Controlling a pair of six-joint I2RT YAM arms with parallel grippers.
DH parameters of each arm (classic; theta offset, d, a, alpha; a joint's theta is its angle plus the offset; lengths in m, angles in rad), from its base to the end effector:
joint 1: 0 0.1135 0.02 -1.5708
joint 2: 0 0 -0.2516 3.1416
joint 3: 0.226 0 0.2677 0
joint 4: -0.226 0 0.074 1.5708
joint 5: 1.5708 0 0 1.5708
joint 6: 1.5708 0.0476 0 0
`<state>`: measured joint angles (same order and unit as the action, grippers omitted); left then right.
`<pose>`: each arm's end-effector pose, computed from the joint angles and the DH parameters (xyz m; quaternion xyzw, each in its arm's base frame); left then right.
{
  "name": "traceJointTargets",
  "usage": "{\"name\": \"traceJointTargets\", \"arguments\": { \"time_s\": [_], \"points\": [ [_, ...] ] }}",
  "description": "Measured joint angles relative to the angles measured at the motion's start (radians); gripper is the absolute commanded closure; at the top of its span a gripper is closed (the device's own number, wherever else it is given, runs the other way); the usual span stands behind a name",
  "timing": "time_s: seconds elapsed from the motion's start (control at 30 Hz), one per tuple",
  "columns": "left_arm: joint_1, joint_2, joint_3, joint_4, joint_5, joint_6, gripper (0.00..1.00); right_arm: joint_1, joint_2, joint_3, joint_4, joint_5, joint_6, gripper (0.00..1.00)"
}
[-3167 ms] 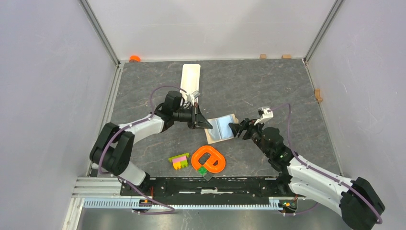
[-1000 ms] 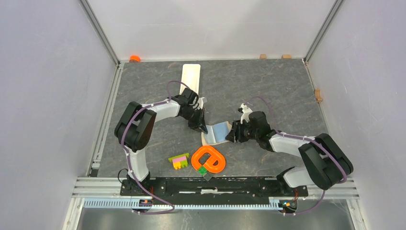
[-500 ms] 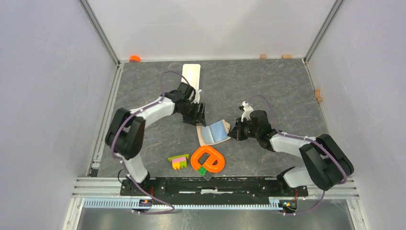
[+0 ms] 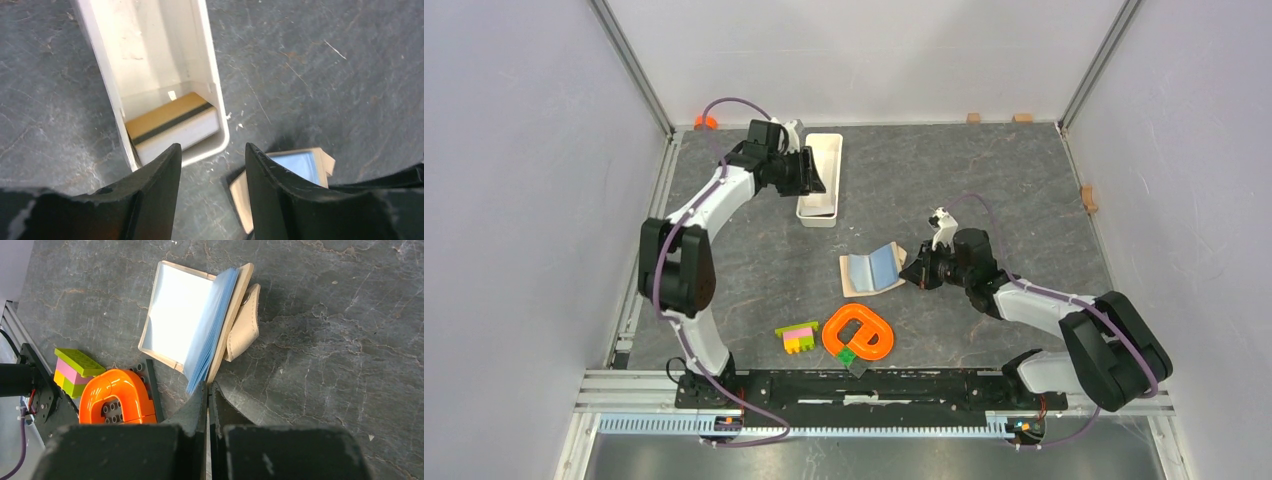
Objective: Put the credit cards into the card holder
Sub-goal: Open the card holder at the center of the board, then pick up the credit card from the storage box.
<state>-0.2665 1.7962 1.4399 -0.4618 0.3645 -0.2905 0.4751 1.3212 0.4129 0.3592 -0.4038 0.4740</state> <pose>0.4033 -0.1277 0.2375 0.0556 0.9153 -0.2614 0.3012 0.2281 0.1383 0.1270 -0.0985 0.8546 0.3745 0.3461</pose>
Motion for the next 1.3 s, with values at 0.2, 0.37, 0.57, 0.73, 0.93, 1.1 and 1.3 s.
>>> {"name": "traceJointTargets", "arguments": {
  "time_s": [0.2,0.37,0.57,0.73,0.93,1.1,1.3],
  "points": [
    [0.007,0.130,0.100,-0.033,0.072,0.128,0.30,-0.007,0.000,-0.020,0.022,-0.013,0.000,1.00],
    [0.002,0.134,0.104,-0.066,0.125,0.352,0.26,-0.016,0.000,-0.036,0.044,-0.029,0.001,1.00],
    [0.000,0.139,0.146,-0.151,0.179,0.601,0.21,-0.026,0.000,-0.043,0.052,-0.043,0.000,1.00],
    [-0.006,0.156,0.180,-0.189,0.213,0.733,0.14,-0.040,0.000,-0.059,0.052,-0.044,0.000,1.00],
    [-0.036,0.193,0.173,-0.194,0.184,0.800,0.15,-0.046,0.000,-0.066,0.059,-0.048,0.000,1.00],
    [-0.054,0.222,0.159,-0.184,0.159,0.809,0.15,-0.046,0.000,-0.068,0.066,-0.051,0.000,1.00],
    [-0.056,0.229,0.133,-0.164,0.136,0.814,0.14,-0.050,0.000,-0.068,0.067,-0.053,0.000,1.00]
  ]
}}
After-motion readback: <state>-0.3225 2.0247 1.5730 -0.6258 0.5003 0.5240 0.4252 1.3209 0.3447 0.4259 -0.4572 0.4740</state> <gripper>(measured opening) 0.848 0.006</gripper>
